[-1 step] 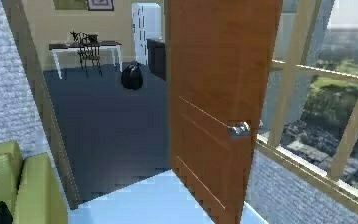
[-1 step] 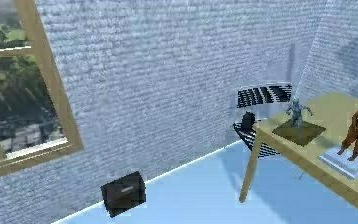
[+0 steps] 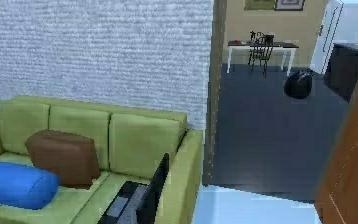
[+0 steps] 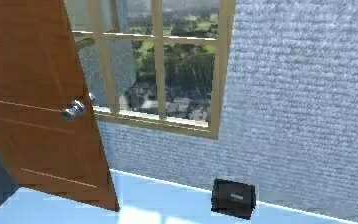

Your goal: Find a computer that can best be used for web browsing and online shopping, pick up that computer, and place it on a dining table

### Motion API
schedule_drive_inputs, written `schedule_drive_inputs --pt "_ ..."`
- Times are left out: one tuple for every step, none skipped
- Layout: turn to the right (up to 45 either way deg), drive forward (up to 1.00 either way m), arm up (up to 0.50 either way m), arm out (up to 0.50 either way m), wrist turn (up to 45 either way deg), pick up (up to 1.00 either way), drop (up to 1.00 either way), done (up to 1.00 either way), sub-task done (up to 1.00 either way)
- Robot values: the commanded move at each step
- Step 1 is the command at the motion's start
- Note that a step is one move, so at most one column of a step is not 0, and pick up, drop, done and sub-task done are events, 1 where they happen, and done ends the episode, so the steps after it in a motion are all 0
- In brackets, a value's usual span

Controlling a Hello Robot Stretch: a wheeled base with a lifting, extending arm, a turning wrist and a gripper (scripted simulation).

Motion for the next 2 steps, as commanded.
schedule_drive_inputs --pt "-45.0 0.00 0.00 0.00 0.0 0.00 0.00 0.00 0.00" --pt "-30.0 0.00 0.00 0.00 0.0 0.00 0.00 0.00 0.00"
